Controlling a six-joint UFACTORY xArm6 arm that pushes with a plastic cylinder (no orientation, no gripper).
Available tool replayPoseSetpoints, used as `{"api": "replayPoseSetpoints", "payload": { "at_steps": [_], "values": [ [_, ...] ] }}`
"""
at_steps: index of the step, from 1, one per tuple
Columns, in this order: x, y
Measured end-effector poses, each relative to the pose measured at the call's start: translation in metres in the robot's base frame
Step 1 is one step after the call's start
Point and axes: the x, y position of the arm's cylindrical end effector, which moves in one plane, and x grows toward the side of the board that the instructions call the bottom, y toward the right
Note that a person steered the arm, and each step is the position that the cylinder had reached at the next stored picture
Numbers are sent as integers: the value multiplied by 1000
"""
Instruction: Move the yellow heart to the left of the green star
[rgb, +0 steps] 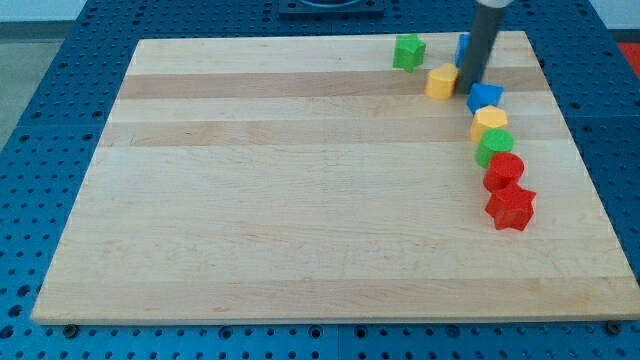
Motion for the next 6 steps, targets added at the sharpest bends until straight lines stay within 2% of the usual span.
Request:
{"api": "replayPoseSetpoints", "payload": {
  "at_steps": [3, 5, 6],
  "values": [
    [-10, -114],
    [-24, -133],
    [-54, -132]
  ]
}}
